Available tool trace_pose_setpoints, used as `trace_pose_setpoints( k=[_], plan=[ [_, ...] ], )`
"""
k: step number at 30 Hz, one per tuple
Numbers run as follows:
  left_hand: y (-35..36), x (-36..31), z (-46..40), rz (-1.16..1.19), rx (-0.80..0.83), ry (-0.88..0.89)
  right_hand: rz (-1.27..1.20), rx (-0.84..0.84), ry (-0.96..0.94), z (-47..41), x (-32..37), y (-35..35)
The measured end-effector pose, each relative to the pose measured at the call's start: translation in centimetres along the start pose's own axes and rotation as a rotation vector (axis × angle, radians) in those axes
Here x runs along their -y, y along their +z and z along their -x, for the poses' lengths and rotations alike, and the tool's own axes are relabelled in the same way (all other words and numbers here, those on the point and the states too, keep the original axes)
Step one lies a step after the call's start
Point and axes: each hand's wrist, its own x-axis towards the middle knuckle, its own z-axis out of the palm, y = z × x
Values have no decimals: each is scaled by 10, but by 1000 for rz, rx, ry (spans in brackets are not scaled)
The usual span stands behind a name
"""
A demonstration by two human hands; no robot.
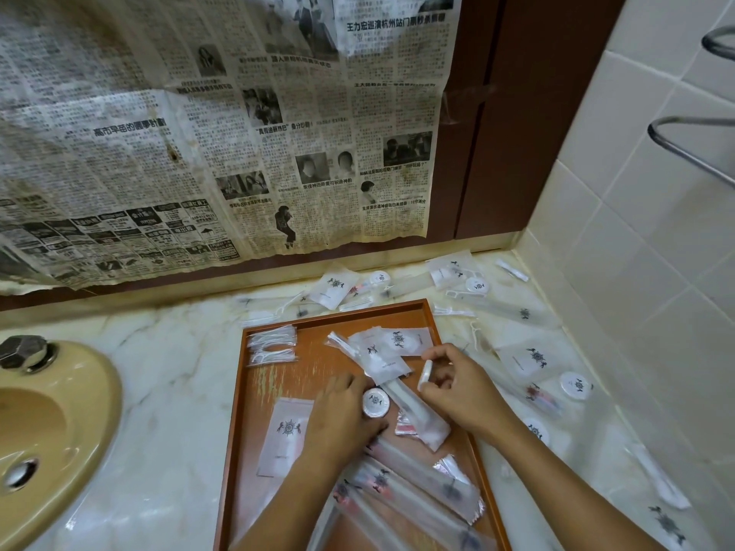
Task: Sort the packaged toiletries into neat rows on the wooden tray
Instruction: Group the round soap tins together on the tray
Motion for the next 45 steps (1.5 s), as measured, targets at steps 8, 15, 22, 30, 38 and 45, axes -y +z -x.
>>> trace_pose_setpoints(
  k=[8,15,22,30,38,45],
  plan=[
    [4,-5,-2,33,-12,21,-158,57,-36,10,-12,-5],
    [-15,6,9,195,-91,-8,-159,33,-105,7,-8,0],
    [-42,51,20,245,-148,-180,-176,55,-95,1,-1,23],
    [-45,83,31,314,-120,-270,-175,65,-79,0,16,48],
    [-44,102,46,383,-49,-216,1,0,-67,2,32,81],
    [-62,128,51,281,-130,-128,-27,-28,-83,3,48,120]
  ],
)
